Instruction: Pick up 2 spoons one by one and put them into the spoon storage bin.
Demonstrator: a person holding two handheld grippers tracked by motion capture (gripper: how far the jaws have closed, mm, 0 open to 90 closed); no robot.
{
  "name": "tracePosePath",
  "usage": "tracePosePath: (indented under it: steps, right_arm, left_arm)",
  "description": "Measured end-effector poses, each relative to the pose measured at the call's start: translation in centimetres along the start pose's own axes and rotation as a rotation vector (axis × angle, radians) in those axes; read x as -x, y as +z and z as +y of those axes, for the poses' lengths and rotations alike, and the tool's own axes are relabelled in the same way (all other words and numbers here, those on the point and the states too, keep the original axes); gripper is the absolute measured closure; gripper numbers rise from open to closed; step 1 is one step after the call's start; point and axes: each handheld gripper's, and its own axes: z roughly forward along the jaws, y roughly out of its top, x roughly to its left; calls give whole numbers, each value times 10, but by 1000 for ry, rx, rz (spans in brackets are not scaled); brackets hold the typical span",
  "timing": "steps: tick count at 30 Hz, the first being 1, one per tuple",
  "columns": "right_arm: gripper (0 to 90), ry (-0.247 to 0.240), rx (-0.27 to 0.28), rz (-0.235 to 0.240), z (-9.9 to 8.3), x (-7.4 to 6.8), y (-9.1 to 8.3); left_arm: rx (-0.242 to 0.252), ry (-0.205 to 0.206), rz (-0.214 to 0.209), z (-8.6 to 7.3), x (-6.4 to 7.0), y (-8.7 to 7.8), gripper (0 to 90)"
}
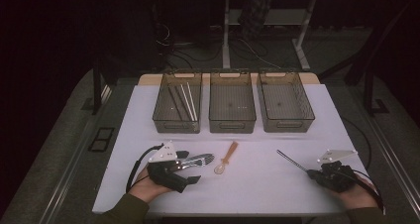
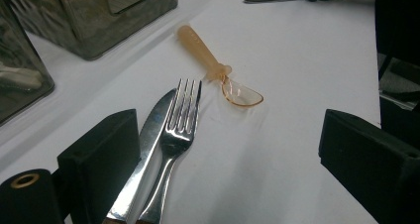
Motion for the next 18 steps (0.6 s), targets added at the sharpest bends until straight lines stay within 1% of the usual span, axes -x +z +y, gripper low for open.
tracePosePath:
  steps: [8, 18]
  right_arm:
    - [895, 2, 2, -23, 3, 7, 3]
    - [895, 10, 8, -54, 9, 20, 8]
  left_arm:
    - [1, -1, 0, 0, 0, 0, 77]
    - [0, -3, -1, 0, 0, 1, 77]
